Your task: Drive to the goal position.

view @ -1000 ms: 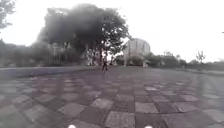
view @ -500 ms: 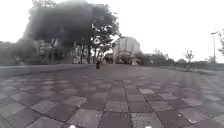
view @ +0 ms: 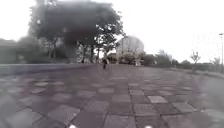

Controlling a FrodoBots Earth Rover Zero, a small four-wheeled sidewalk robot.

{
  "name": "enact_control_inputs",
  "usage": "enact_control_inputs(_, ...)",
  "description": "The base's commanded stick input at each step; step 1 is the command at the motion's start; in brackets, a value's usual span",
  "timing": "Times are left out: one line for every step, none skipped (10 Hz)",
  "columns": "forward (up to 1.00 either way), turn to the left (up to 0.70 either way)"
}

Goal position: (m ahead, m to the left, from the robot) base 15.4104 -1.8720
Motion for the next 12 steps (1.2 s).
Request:
enact_control_inputs(1.0, -0.31)
enact_control_inputs(1.0, -0.31)
enact_control_inputs(1.0, -0.31)
enact_control_inputs(1.0, -0.31)
enact_control_inputs(1.0, 0.09)
enact_control_inputs(1.0, 0.09)
enact_control_inputs(1.0, 0.09)
enact_control_inputs(1.0, 0.09)
enact_control_inputs(1.0, 0.09)
enact_control_inputs(1.0, 0.09)
enact_control_inputs(1.0, 0.09)
enact_control_inputs(1.0, 0.09)
